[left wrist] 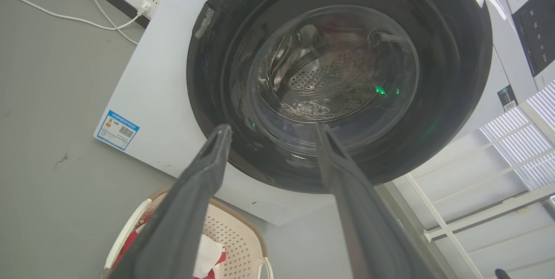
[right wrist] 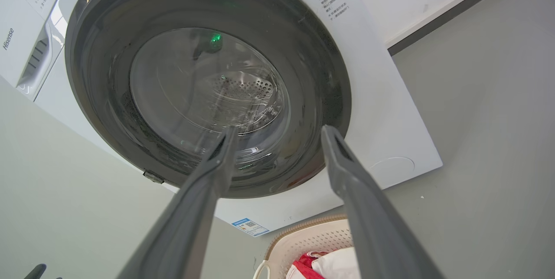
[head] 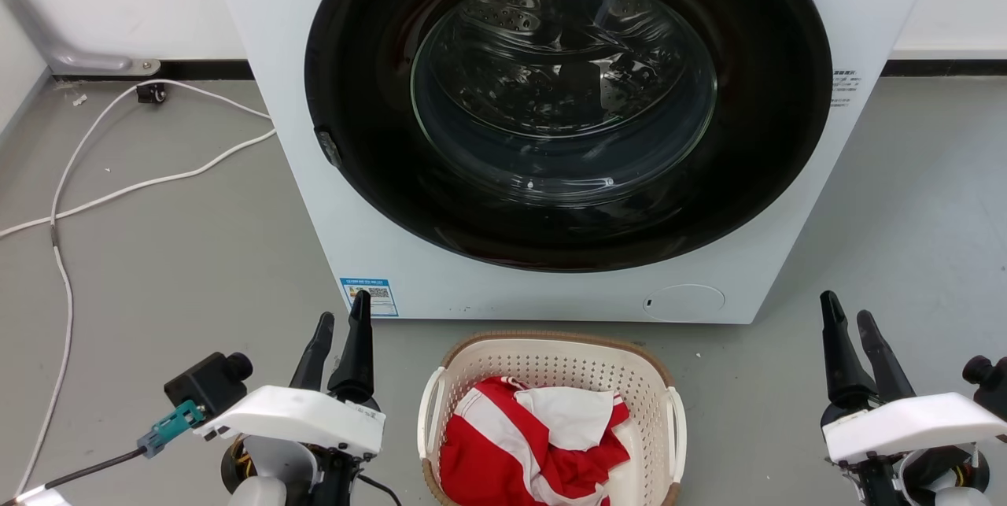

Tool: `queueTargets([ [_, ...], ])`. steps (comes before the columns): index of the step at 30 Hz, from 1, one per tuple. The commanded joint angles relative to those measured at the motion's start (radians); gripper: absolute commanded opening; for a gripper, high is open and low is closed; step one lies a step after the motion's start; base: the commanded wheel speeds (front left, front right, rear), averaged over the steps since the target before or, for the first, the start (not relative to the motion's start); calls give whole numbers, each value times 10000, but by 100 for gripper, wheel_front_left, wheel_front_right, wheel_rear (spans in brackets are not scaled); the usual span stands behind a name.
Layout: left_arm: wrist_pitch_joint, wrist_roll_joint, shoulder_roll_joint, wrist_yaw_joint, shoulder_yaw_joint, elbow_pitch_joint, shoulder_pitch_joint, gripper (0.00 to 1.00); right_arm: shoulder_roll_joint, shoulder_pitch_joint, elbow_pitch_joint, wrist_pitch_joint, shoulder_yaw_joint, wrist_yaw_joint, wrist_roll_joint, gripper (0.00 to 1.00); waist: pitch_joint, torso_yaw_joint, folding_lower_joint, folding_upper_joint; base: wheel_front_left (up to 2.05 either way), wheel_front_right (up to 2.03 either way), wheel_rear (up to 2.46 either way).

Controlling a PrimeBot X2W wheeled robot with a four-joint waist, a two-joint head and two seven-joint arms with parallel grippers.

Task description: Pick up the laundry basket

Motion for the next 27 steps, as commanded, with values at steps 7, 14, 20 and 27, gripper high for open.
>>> queueTargets([
  [7, -275, 1256, 29, 96, -153, 10, -248, 100, 17, 36, -311, -56, 26, 15, -1328, 100, -26, 5, 0, 0, 0, 0, 0],
  [14, -475, 2249, 27, 145, -251, 109, -297, 100, 25, 88, -396, -79, 47, 16, -2242, 100, -14, 38, 0, 0, 0, 0, 0],
  [20, -632, 3051, 25, 186, -411, 162, -325, 100, 31, 120, -525, -106, -3, 18, -3041, 100, -7, 73, 0, 0, 0, 0, 0],
  [27, -807, 3876, 23, 237, -602, 311, -386, 100, 40, 192, -626, -76, 72, 19, -3882, 100, -16, 101, 0, 0, 0, 0, 0],
])
